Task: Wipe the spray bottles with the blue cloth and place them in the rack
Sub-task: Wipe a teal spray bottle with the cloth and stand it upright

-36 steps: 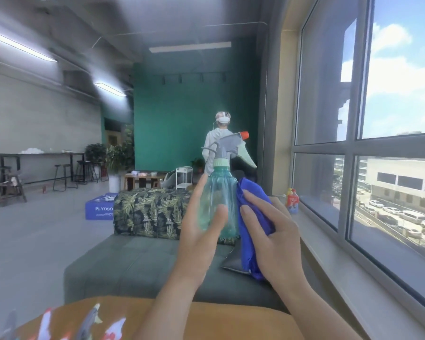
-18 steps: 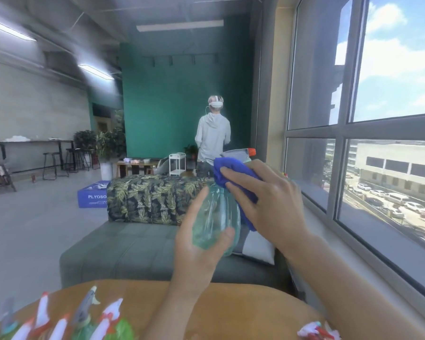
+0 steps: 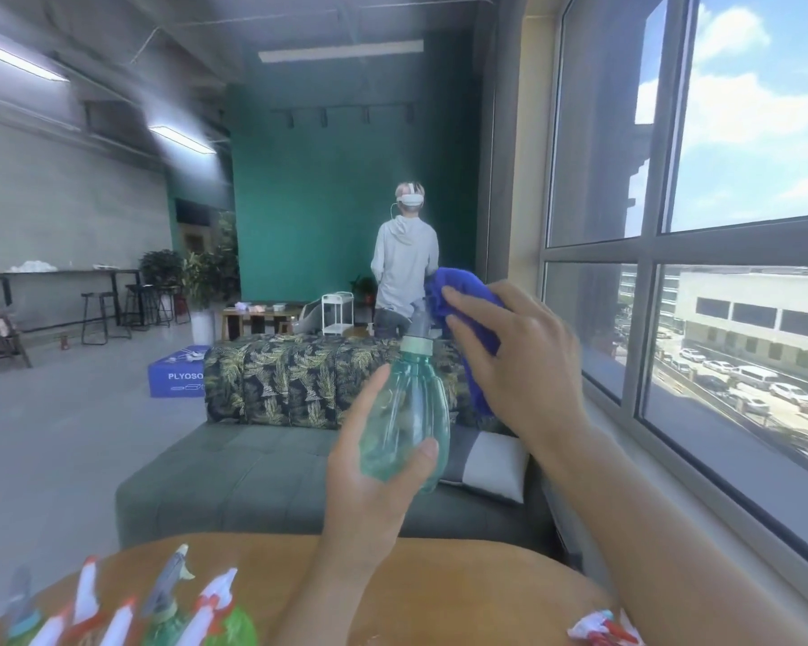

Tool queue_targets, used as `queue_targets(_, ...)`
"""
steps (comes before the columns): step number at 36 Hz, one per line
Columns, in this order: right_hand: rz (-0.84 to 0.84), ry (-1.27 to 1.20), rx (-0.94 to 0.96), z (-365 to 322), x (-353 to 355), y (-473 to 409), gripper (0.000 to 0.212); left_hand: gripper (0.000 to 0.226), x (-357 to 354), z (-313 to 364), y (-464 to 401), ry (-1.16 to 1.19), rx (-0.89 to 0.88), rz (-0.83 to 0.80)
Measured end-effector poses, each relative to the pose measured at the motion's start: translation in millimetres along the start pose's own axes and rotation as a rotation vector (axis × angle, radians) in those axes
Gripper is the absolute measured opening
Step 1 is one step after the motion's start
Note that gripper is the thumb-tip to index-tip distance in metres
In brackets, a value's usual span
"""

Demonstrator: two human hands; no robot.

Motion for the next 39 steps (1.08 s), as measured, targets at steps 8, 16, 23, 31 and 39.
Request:
queue_targets(8,-0.229,-0.108,0.167,-33.6,-24.5,9.2,0.03,0.077,12.8,2.7,-2.8,-0.064,-0.014,0.016)
queue_targets(16,-0.11,-0.106,0.076,-24.8,-15.9,1.2,0.026,0.073,11.2,8.4,-4.9,-0.046,-0.021,0.017)
queue_targets(23,-0.196,-0.095,0.143,-25.7,-24.3,3.9,0.029,0.078,16.7,5.1,-3.4,-0.039,-0.012,0.04)
queue_targets(31,-0.082,0.011,0.086,-10.3,-8.9,7.7,0.024,0.078,23.6,4.5,-5.5,-0.018,0.014,0.105)
queue_targets(39,-0.091,-0.066,0.084,-1.7,-1.8,27.9,0.022,0.074,24.5,10.3,-7.7,-0.066,-0.014,0.101)
Point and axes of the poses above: each hand's wrist, its own y-axis away from the middle knuckle, its own x-axis out of the back of the hand, z = x × y, the point moved 9 cm from there along -y, towards the middle knuckle, and after that the axes turned 10 degrees about -y, right-handed, at the moved point
